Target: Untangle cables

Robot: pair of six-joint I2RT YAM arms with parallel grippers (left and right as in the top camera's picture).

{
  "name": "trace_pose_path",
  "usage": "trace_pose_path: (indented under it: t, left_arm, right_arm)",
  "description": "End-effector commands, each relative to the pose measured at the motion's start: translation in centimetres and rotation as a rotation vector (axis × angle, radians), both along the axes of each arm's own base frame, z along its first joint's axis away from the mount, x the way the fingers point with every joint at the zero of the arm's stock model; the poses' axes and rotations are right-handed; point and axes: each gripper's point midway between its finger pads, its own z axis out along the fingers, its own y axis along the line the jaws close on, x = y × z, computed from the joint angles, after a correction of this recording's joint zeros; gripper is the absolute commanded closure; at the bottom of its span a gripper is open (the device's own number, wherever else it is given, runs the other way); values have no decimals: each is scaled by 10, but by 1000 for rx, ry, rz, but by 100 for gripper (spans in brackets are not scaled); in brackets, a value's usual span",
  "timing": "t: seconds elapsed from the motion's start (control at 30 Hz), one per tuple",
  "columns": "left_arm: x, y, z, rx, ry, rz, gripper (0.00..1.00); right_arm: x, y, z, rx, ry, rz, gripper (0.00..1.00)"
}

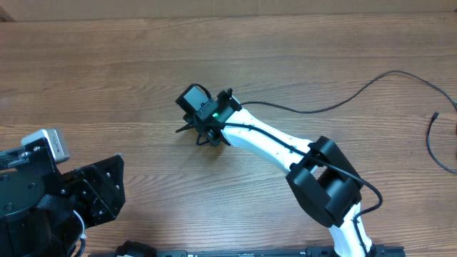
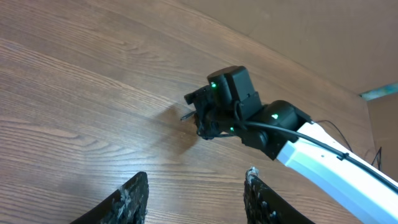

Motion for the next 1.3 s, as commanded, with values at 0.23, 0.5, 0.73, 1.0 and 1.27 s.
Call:
trace_pose_path:
  t: [0.23,0.5,0.73,1.0,1.27]
  left_arm:
    - [-1,4,0,0,-5,27,50]
    - [-1,4,0,0,-6,27,50]
    - [-1,4,0,-1,-6,27,50]
    - [-1,4,0,2,-7,26,50]
    - [-1,4,0,10,-8,20,49]
  right_arm:
    - [-9,1,-45,-41,64,-38,32]
    - [-10,9,-47,-32,51,-19,55]
    - [-16,4,-64,-78,78,8,64]
    - [0,0,-68,-104,31,43,96]
    - [87,-50,4,-117,-126,110,96]
